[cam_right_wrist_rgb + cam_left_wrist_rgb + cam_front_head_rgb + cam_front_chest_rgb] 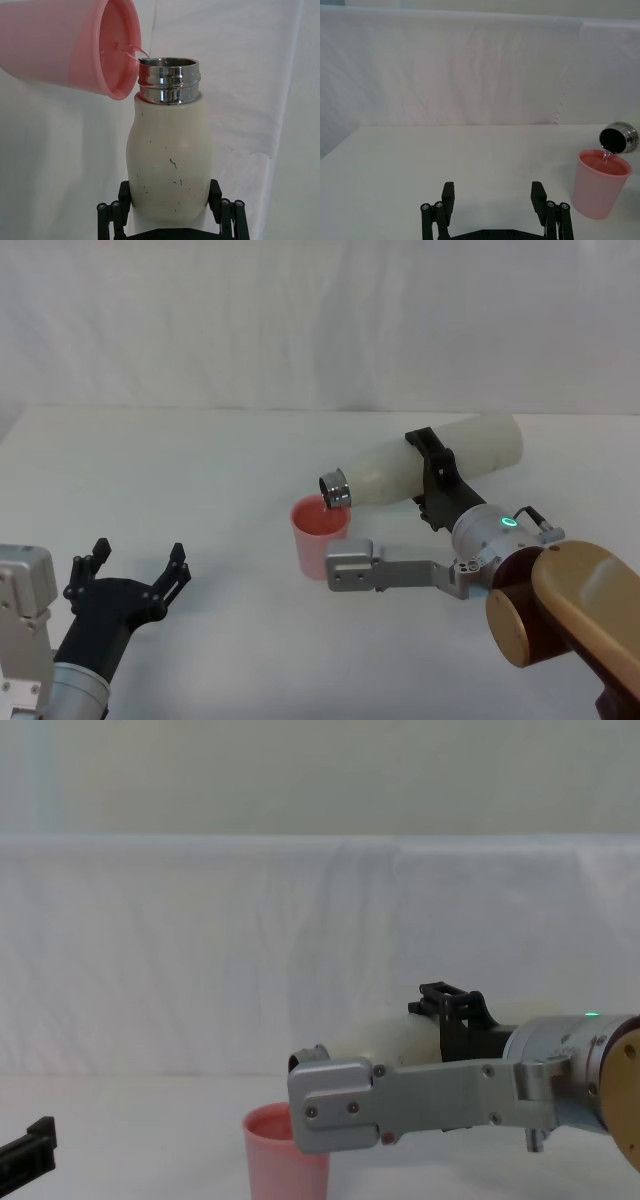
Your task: Grasp the thermos with one hand and pour water into the cup lid.
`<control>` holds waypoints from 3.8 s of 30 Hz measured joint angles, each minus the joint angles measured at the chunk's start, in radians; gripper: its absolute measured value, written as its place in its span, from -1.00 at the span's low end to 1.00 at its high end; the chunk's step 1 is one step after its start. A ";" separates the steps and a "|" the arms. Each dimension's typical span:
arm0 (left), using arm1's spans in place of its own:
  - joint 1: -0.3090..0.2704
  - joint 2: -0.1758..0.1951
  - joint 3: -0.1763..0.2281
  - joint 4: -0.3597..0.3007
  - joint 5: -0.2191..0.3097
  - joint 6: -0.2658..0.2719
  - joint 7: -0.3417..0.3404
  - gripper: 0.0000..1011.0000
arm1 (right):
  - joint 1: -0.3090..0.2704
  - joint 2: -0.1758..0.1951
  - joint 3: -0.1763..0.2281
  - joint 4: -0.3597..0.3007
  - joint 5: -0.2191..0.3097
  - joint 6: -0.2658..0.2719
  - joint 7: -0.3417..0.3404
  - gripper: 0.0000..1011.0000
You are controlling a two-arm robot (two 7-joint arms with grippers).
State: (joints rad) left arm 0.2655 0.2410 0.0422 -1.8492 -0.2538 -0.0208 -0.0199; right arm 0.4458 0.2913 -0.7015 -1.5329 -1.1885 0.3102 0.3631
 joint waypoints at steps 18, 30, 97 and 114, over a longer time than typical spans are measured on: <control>0.000 0.000 0.000 0.000 0.000 0.000 0.000 0.98 | -0.003 -0.002 0.006 0.001 0.009 0.000 0.002 0.88; 0.000 0.000 0.000 0.000 0.000 0.000 0.000 0.98 | -0.024 -0.016 0.040 -0.004 0.062 -0.007 -0.037 0.88; 0.000 0.000 0.000 0.000 0.000 0.000 0.000 0.98 | -0.240 -0.259 0.540 -0.056 1.222 -0.098 0.058 0.88; 0.000 0.000 0.000 0.000 0.000 0.000 0.000 0.98 | -0.203 -0.237 0.500 0.016 1.258 -0.116 0.036 0.88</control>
State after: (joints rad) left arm 0.2655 0.2409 0.0422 -1.8492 -0.2538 -0.0208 -0.0199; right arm 0.2430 0.0541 -0.2010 -1.5169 0.0700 0.1941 0.3987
